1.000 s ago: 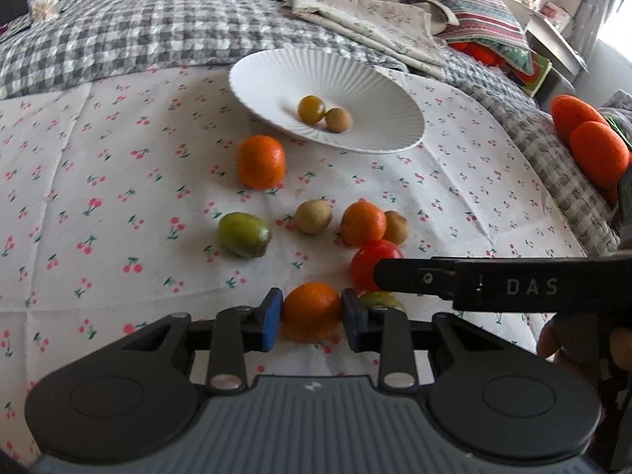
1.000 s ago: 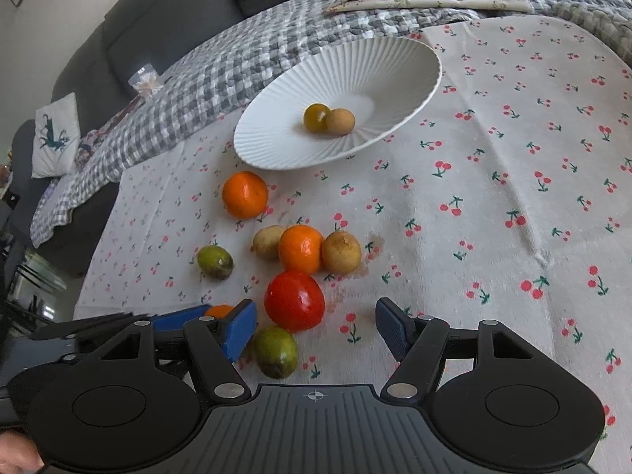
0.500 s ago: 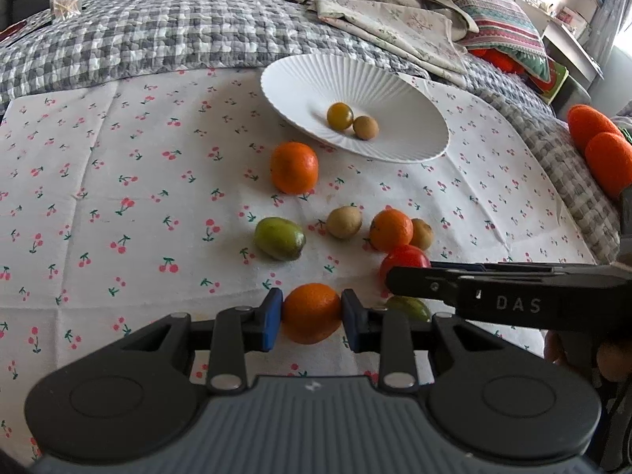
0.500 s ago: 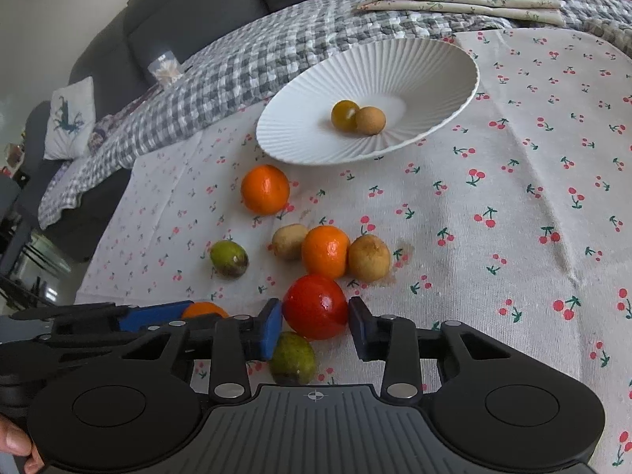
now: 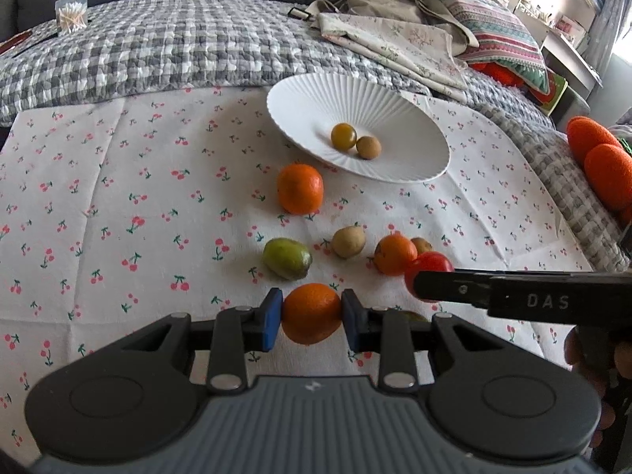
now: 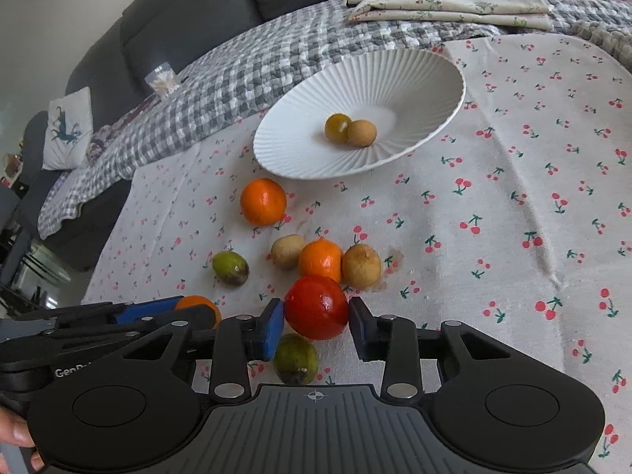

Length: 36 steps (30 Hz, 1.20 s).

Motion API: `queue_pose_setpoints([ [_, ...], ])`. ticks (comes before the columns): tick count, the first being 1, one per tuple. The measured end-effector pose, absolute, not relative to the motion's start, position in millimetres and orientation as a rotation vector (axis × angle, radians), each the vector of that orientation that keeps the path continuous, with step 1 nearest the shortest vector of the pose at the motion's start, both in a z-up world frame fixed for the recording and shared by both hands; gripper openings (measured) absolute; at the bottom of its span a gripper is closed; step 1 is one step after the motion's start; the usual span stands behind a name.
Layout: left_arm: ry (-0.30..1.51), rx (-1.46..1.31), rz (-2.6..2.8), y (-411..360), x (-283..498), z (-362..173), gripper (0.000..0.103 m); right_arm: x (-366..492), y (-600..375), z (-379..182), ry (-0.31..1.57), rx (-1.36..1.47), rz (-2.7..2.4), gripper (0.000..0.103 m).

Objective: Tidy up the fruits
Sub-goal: 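Grasp a mandarin with the left gripper while the right gripper grasps the red tomato, then carry the mandarin and tomato up over the white bowl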

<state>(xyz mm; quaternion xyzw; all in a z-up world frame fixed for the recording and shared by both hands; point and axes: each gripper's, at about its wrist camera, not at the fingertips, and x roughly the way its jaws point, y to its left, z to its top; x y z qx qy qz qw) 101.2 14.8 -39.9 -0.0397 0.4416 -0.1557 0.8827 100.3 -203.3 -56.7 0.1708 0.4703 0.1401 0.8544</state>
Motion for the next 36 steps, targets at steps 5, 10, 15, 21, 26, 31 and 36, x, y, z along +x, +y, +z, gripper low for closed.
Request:
queue_pose_setpoints([
  [5, 0.894, -0.089, -0.310, 17, 103, -35, 0.031, 99, -211, -48, 0.971, 0.371, 0.276, 0.035],
  [10, 0.860, -0.090, -0.293, 18, 106, -29, 0.031, 97, -216, -39, 0.951, 0.377, 0.276, 0.035],
  [15, 0.822, -0.085, -0.282, 17, 110, -22, 0.031, 98, -222, -31, 0.926, 0.375, 0.268, 0.035],
  [21, 0.763, -0.077, -0.284, 12, 118, -13, 0.031, 105, -228, -24, 0.900, 0.364, 0.246, 0.035],
  [26, 0.725, -0.061, -0.300, 2, 130, -10, 0.031, 113, -234, -18, 0.874, 0.356, 0.237, 0.035],
  [31, 0.687, -0.034, -0.324, -15, 145, -11, 0.031, 128, -241, -13, 0.847, 0.349, 0.230, 0.035],
  [36, 0.652, -0.008, -0.353, -28, 158, -14, 0.031, 150, -247, -14, 0.829, 0.359, 0.218, 0.035],
])
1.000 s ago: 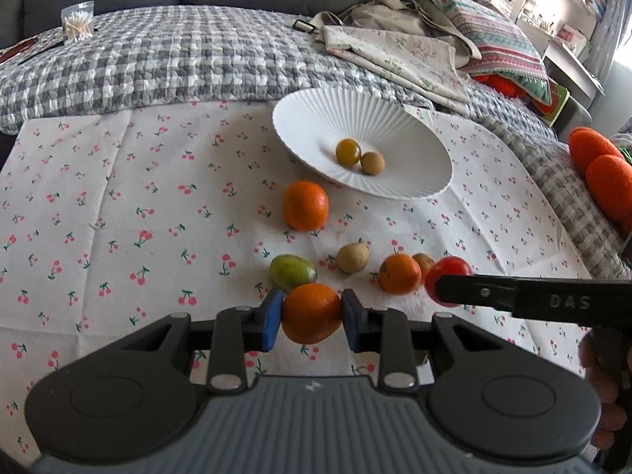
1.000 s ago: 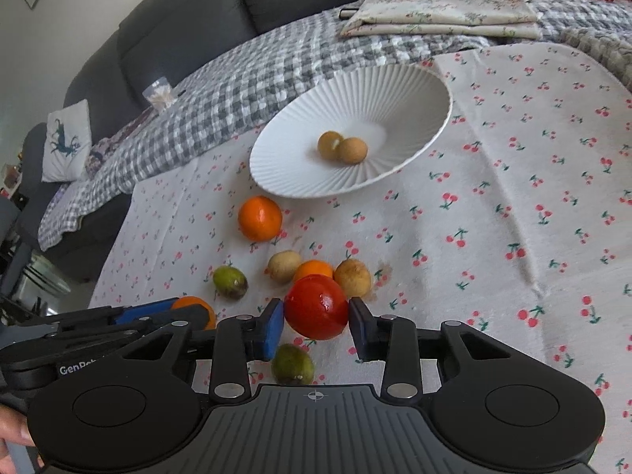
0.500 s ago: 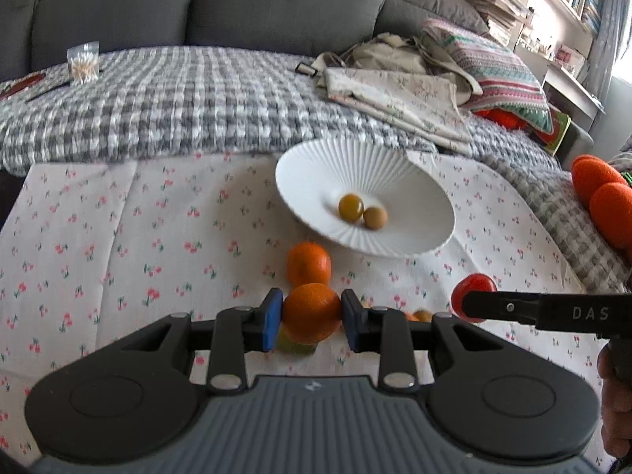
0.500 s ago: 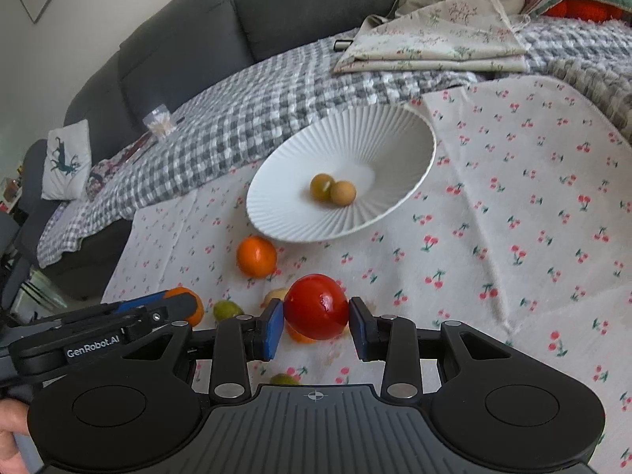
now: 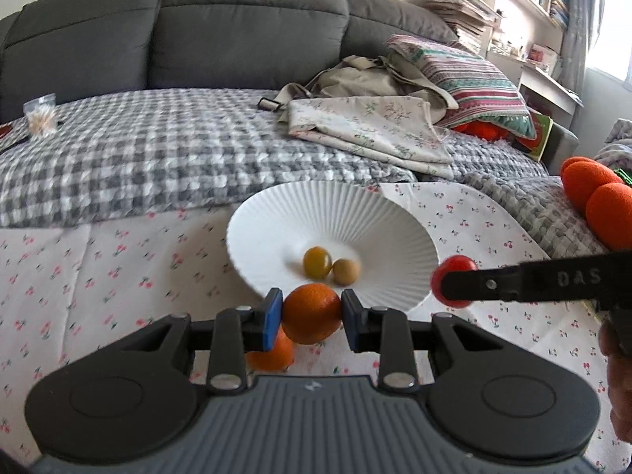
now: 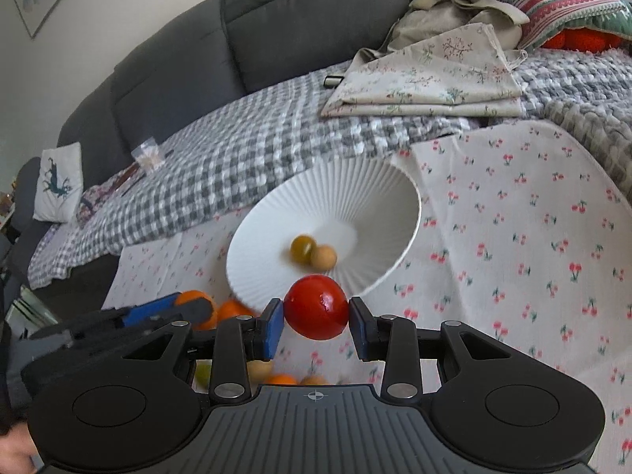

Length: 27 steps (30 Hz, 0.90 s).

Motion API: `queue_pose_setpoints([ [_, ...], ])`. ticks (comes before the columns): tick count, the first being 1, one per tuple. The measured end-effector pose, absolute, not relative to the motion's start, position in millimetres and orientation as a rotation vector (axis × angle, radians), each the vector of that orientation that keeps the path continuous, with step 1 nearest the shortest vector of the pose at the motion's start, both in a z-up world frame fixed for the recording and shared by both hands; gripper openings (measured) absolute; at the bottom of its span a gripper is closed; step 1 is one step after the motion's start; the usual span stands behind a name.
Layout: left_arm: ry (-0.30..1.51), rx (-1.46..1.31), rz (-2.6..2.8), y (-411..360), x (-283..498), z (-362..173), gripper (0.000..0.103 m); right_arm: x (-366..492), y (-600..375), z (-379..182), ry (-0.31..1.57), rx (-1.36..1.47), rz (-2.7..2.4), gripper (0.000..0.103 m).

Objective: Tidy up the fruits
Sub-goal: 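Carry the mandarin and tomato up over the white bowl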

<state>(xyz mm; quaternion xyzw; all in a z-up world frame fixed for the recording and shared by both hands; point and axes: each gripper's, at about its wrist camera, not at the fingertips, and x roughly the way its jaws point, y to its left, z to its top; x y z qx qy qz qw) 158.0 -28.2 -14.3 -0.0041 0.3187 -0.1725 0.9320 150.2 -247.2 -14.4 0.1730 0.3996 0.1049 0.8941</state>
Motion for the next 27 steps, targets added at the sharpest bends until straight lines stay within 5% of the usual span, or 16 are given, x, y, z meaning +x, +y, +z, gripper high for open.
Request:
queue_pose_setpoints([
  [27, 0.645, 0.054, -0.377, -56, 208, -48, 0.032, 203, -235, -51, 0.847, 0.287, 0.192, 0.036],
])
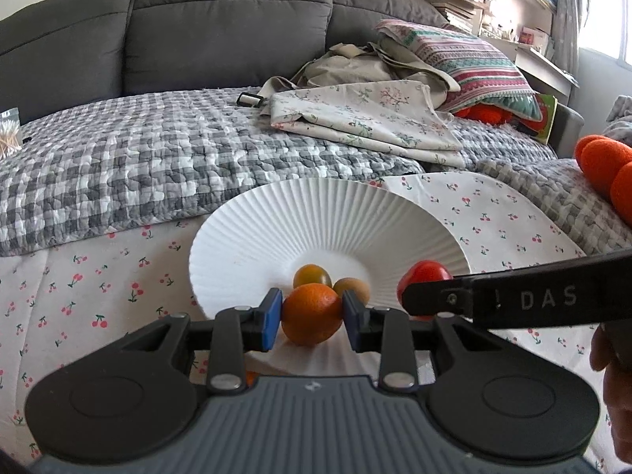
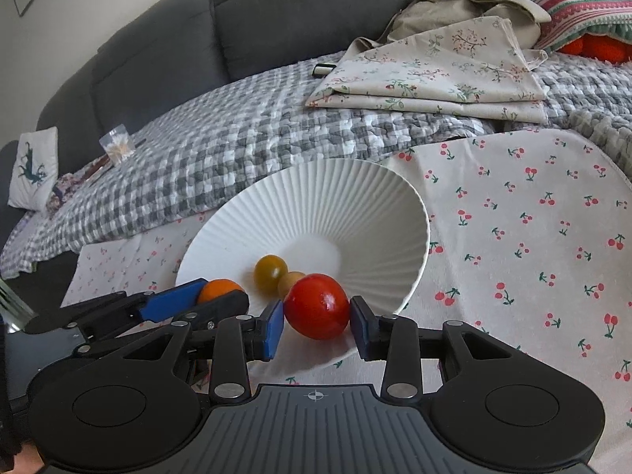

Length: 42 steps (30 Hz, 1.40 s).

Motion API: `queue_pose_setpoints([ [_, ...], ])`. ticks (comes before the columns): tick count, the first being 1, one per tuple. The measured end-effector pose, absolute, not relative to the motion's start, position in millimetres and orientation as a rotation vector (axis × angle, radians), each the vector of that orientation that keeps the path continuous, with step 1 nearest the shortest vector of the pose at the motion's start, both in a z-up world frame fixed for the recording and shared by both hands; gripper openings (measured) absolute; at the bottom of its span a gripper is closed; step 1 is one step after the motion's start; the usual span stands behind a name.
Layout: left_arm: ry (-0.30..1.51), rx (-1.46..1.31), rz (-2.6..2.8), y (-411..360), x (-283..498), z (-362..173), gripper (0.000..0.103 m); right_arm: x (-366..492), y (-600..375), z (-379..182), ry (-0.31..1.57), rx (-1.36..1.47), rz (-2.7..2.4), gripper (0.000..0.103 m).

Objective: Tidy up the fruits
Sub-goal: 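Carry the mandarin and tomato up over the white bowl, then open both grippers to release the fruits into the bowl, then move both open grippers back toward the remaining fruits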

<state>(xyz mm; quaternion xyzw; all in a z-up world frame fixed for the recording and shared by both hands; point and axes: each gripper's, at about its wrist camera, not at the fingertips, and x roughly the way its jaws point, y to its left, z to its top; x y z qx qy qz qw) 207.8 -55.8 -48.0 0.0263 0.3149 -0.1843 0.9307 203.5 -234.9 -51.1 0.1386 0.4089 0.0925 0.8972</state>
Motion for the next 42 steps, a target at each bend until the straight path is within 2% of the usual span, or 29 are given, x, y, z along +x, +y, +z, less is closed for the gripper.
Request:
queue_pose_setpoints([
  [2, 0.653, 0.040, -0.377, -54, 208, -46, 0.035, 203, -236, -50, 0.849, 0.299, 0.186, 0.037],
  [3, 0.651, 0.028, -0.375, -53, 208, -44, 0.038, 202, -237, -49, 0.847, 0.306, 0.183, 0.038],
  [5, 0.639, 0.011, -0.369, -48, 207, -39, 0.052, 201, -241, -45, 0.835, 0.327, 0.179, 0.046],
  [7, 0.625, 0.000, -0.367, -44, 206, -34, 0.056, 199, -244, -40, 0.817, 0.343, 0.173, 0.050],
  [14, 0.620, -0.066, -0.332, -27, 205, -20, 0.058, 193, -257, -27, 0.808, 0.414, 0.161, 0.051],
  [32, 0.700, -0.071, -0.276, 8, 163, 7, 0.064, 146, -258, -3, 0.804, 0.417, 0.212, 0.074],
  [33, 0.705, -0.070, -0.273, 10, 161, 7, 0.065, 142, -256, -3, 0.809, 0.412, 0.216, 0.074],
  [35, 0.718, -0.073, -0.264, 12, 156, 9, 0.075, 134, -253, -2, 0.818, 0.396, 0.223, 0.078],
  [42, 0.746, -0.103, -0.254, 21, 143, 9, 0.089, 112, -247, 7, 0.785, 0.352, 0.243, 0.090],
])
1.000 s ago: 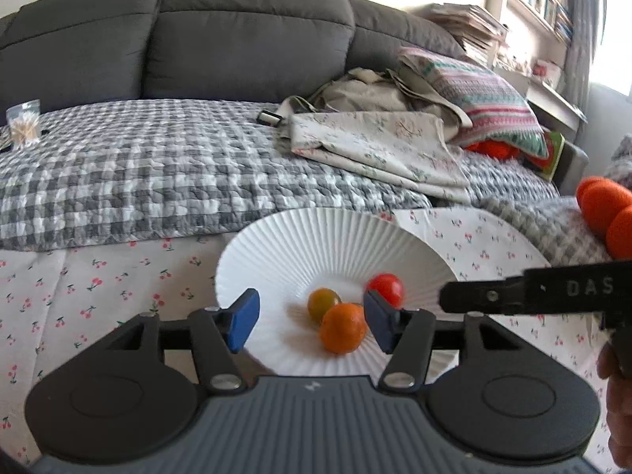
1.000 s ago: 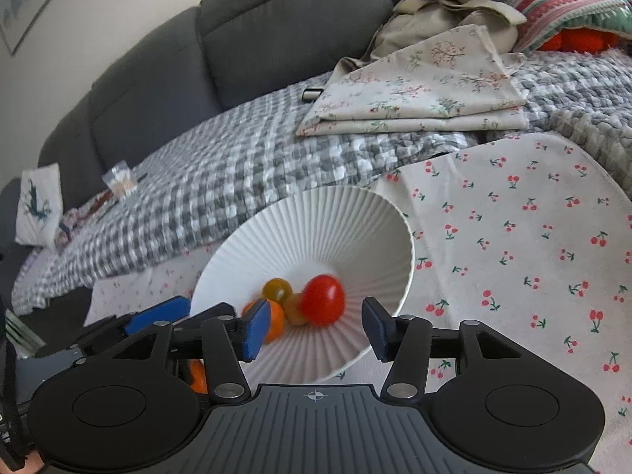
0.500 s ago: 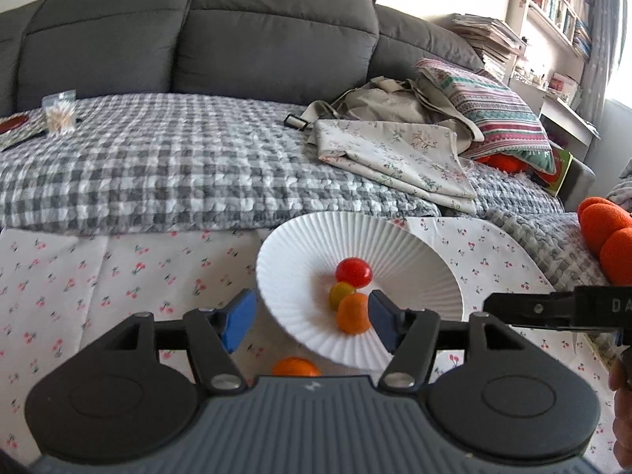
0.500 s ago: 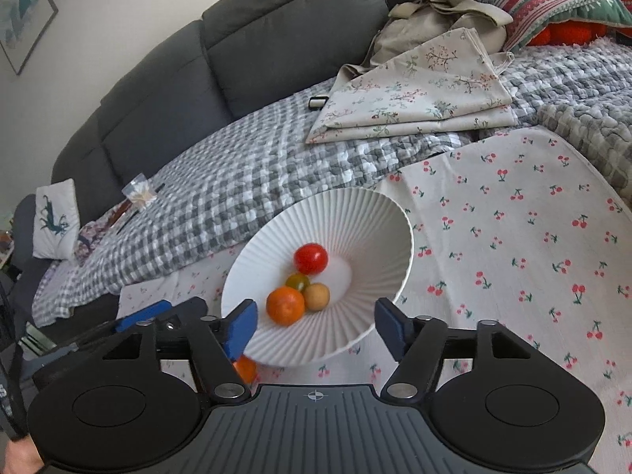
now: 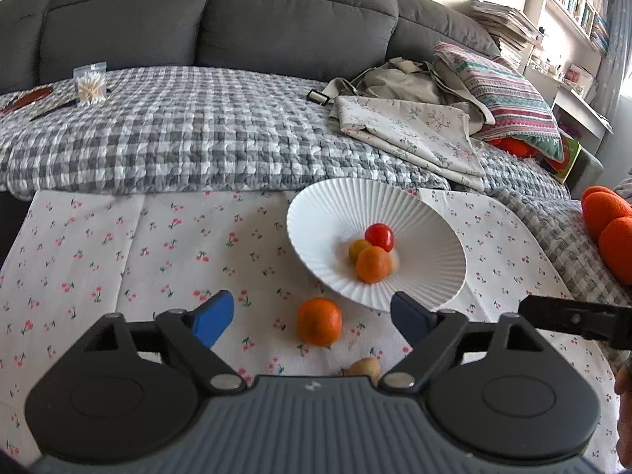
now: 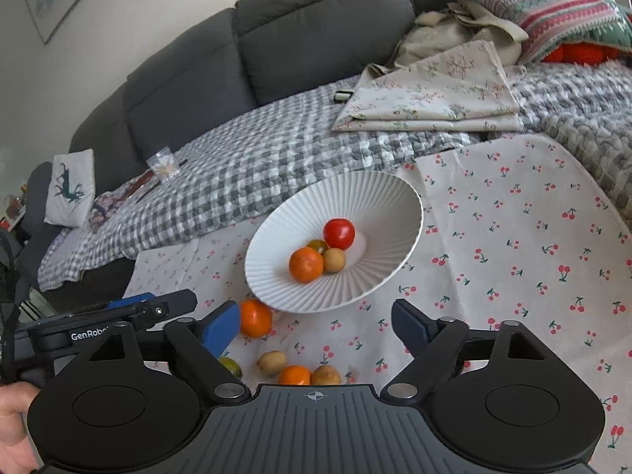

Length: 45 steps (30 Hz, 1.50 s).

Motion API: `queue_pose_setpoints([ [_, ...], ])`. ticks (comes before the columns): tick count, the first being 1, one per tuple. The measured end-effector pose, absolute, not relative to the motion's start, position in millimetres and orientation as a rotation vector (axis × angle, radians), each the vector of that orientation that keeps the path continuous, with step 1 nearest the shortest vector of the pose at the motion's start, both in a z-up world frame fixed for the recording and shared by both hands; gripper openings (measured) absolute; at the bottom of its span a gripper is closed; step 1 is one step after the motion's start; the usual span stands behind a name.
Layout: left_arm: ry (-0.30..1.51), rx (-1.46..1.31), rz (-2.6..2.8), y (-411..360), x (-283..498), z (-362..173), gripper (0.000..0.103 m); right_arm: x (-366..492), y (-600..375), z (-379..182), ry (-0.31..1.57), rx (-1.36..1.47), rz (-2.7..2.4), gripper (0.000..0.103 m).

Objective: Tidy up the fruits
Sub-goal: 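Move both open grippers back toward the remaining fruits, then grasp the bright green lime with the left gripper while the right grasps the dark green fruit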

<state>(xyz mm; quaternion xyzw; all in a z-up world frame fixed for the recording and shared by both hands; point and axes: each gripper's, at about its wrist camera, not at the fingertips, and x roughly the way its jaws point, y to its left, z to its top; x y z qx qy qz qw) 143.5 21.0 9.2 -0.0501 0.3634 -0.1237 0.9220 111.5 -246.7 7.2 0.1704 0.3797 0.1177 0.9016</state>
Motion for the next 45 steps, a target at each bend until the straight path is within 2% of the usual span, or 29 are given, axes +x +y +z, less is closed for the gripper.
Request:
queue_pose_setpoints([
  [4, 0.753, -0.115, -0.246, 25, 139, 10, 0.098, 107, -241, 7, 0.785, 0.326, 0.240, 0.094],
  [10, 0.778, -0.120, -0.241, 31, 134, 6, 0.101, 97, -229, 10, 0.766, 0.262, 0.271, 0.097],
  [25, 0.939, -0.111, -0.267, 38, 139, -29, 0.101, 80, -230, -11, 0.903, 0.282, 0.290, 0.098],
  [30, 0.942, -0.107, -0.259, 36, 142, -38, 0.099, 74, -231, -24, 0.968, 0.300, 0.276, 0.098],
  [33, 0.933, -0.071, -0.272, 28, 143, -43, 0.093, 73, -226, -27, 0.978, 0.292, 0.286, 0.098],
  [35, 0.938, -0.054, -0.287, 23, 145, -48, 0.083, 73, -221, -30, 0.981, 0.278, 0.297, 0.098],
  [37, 0.943, -0.035, -0.310, 17, 147, -53, 0.078, 72, -216, -33, 0.990, 0.258, 0.311, 0.098],
  [39, 0.946, 0.003, -0.310, 11, 148, -59, 0.066, 72, -212, -35, 0.993, 0.238, 0.324, 0.098],
  [40, 0.952, 0.014, -0.311, 9, 149, -61, 0.052, 72, -211, -36, 0.995, 0.231, 0.327, 0.097],
  [41, 0.955, 0.027, -0.306, 8, 150, -64, 0.045, 72, -210, -37, 0.998, 0.227, 0.329, 0.097],
  [42, 0.942, 0.039, -0.299, 7, 149, -63, 0.043, 72, -209, -38, 1.001, 0.225, 0.329, 0.096],
  [44, 0.936, 0.028, -0.308, 9, 149, -61, 0.033, 73, -209, -39, 1.004, 0.225, 0.330, 0.096],
  [45, 0.935, 0.018, -0.307, 10, 149, -60, 0.033, 73, -209, -39, 1.004, 0.224, 0.329, 0.096],
])
